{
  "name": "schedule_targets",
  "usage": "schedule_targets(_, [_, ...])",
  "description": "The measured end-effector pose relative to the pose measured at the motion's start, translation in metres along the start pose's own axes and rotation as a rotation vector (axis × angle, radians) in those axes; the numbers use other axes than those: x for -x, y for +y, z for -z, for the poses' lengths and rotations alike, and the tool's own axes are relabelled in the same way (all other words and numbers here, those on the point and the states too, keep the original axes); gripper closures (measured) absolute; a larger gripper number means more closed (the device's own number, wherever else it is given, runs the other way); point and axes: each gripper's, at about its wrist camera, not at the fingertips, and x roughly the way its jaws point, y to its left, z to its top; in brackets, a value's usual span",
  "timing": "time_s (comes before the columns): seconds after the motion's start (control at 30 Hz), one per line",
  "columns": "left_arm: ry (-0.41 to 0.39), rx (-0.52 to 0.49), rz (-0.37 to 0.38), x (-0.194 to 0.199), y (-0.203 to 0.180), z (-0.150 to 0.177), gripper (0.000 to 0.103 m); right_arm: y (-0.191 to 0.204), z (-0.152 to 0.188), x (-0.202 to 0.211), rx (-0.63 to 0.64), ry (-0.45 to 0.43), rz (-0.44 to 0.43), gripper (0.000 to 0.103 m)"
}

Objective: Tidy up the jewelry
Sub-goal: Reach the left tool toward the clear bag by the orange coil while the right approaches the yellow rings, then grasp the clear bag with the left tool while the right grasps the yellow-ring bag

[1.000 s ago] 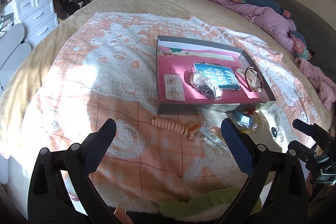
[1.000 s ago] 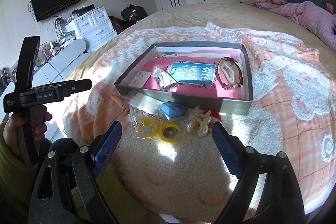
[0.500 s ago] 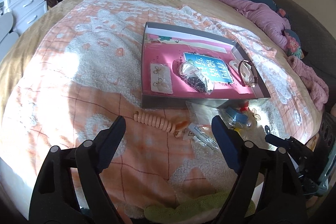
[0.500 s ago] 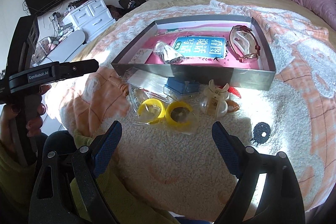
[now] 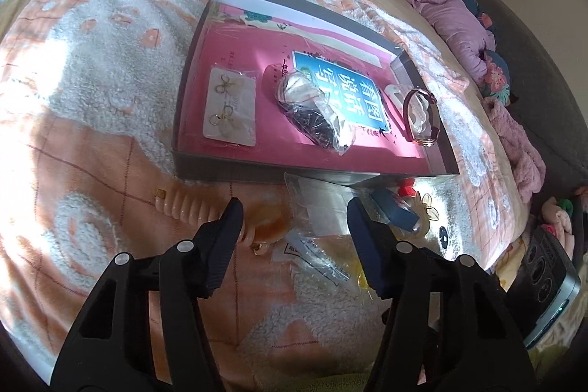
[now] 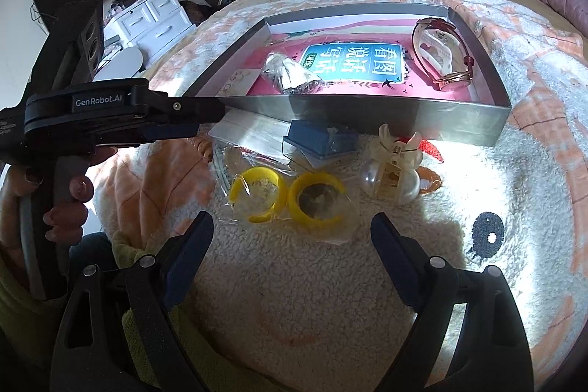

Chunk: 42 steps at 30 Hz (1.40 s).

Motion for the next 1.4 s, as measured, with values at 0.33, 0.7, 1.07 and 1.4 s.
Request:
schedule_targets(0.33, [0.037, 0.019, 0.041, -0.020, -0.005, -0.007, 0.086, 0.001, -0.006, -0.015, -0.017, -0.005, 0.012, 0.016])
schedule_targets(0.7, [-0.035, -0.020, 0.044, -0.004, -0.016, -0.007, 0.096, 0.006, -0.005, -0.021, 0.021, -0.027, 0.031, 0.020])
schedule_targets(1.07, [-0.130, -0.049, 0.027, 0.037, -0.027, -0.002, 0.098, 0.001, 0.003, 0.013, 0.035, -0.054, -0.016, 0.024])
schedule_targets(1.4, [-0.211, -0.063, -0.017, 0.074, -0.027, 0.002, 0.098, -0.009, -0.007, 0.065, 0.041, -0.162, 0.027, 0.024])
